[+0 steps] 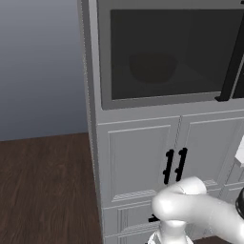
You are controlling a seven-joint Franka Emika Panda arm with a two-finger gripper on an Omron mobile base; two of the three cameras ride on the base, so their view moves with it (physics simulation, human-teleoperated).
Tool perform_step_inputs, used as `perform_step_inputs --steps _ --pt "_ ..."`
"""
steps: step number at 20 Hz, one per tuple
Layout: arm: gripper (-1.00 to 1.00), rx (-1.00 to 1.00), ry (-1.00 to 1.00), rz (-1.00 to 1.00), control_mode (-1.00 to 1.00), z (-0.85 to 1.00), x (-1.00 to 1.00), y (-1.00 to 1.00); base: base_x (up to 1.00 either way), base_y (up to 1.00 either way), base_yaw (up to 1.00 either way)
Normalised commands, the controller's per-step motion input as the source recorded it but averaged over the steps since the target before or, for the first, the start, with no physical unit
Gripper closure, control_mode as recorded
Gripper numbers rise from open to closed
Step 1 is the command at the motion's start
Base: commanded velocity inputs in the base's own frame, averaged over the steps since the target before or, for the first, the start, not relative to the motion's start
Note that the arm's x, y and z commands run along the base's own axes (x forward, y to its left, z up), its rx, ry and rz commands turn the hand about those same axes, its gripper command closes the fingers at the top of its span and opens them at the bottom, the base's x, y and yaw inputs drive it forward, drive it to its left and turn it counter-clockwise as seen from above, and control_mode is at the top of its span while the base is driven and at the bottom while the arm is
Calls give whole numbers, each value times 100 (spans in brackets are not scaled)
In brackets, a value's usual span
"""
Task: Open the microwave, place the bowl with waffle inside the microwave, then close the microwave door and turn it on.
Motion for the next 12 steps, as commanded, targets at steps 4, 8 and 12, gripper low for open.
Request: perform_step_inputs --steps 4,8,12 --pt "100 3 -5 3 -100 -8 63 -4 0 0 0" --pt "100 -3 -12 0 -100 -38 49 25 0 0 0" --pt "100 -9 -21 0 -100 -42 27 54 0 0 0"
